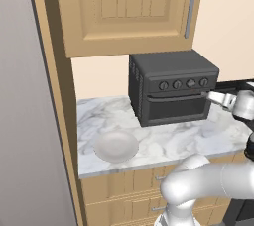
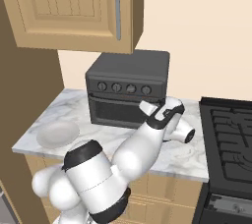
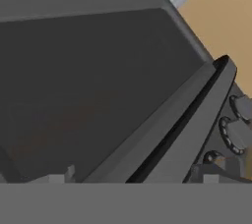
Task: Pull the toaster oven rack outwards. Pick up the baguette from the plate and place it on the toaster oven rack. Close the toaster oven door fully and set the temperature to the lowest setting.
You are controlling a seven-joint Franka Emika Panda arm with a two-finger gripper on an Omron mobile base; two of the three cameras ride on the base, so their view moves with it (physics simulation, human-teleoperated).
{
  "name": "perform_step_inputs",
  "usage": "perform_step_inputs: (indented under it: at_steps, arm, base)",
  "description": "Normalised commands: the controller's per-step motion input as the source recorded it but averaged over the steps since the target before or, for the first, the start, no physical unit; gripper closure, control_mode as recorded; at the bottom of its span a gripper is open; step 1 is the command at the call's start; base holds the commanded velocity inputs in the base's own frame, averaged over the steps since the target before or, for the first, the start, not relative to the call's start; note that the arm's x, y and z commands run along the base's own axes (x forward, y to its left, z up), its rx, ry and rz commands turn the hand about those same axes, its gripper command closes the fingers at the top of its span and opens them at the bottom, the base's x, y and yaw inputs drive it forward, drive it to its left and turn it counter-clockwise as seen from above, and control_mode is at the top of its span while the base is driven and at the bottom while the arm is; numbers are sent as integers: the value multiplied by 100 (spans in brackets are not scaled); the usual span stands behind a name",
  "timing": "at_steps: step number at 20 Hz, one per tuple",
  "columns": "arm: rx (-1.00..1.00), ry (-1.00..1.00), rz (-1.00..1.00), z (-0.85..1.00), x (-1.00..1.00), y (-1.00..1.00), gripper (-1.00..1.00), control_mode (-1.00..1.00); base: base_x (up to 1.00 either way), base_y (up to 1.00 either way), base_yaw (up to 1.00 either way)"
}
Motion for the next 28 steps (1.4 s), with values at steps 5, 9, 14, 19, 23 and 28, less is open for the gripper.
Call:
perform_step_inputs:
  at_steps: [5, 9, 14, 19, 23, 28]
  arm:
    - [0, 5, -13, 60, 93, 61, -100, -100]
    - [0, 16, -14, 70, 89, 56, -100, -100]
    - [0, 42, -13, 98, 40, 18, -100, -100]
    - [0, 37, -9, 100, 11, 2, -100, -100]
    - [0, 28, -14, 100, 16, 11, -100, -100]
    - [0, 14, -44, 78, 2, 0, -100, -100]
  base:
    - [0, 0, 0]
    - [0, 0, 0]
    - [0, 0, 0]
    - [0, 0, 0]
    - [0, 0, 0]
    - [0, 0, 0]
